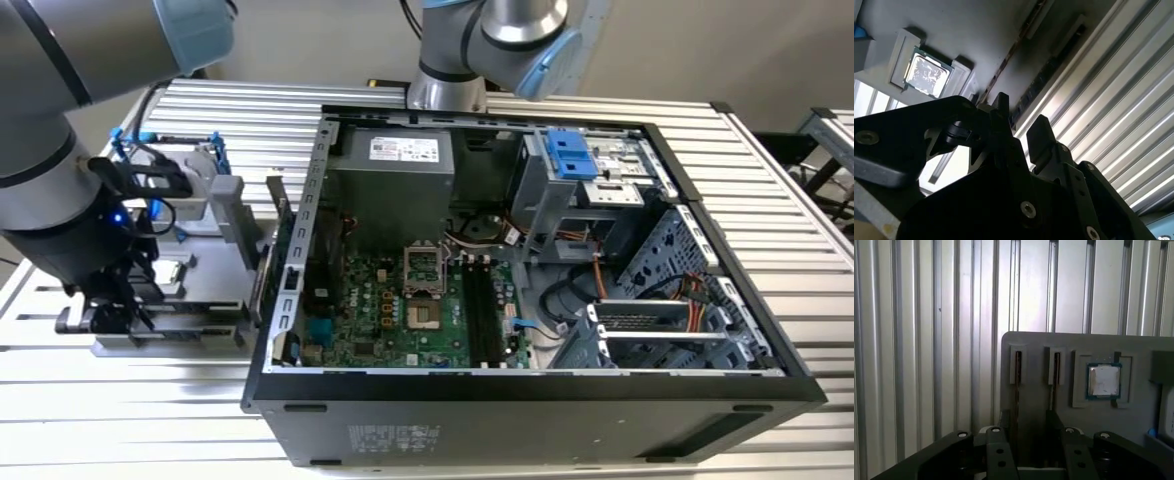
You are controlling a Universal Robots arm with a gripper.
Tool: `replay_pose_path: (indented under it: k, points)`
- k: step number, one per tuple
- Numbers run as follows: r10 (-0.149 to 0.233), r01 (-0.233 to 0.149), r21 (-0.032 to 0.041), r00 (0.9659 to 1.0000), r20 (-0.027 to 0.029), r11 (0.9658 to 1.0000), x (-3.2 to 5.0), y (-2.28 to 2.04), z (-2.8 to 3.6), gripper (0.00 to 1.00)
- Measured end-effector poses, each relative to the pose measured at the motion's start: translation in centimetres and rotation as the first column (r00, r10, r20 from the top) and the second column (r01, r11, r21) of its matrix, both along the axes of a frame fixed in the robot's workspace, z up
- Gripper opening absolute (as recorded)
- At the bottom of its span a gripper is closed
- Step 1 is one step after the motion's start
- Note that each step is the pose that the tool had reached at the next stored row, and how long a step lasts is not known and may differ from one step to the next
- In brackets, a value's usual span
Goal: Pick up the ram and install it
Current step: 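Pick up the ram and move it above insertion slot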
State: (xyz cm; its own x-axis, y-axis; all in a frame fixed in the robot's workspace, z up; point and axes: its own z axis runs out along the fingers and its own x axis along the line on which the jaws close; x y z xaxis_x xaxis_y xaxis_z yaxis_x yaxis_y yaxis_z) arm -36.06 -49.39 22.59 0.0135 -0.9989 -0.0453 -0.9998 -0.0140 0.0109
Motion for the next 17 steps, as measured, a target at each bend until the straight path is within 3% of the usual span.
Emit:
replay_pose_path:
  k: [17]
  points:
    - [0.0, 0.0, 0.0001, 1.0, 0.0, 1.0, 0.0, -0.22, -1.99, 1.0]
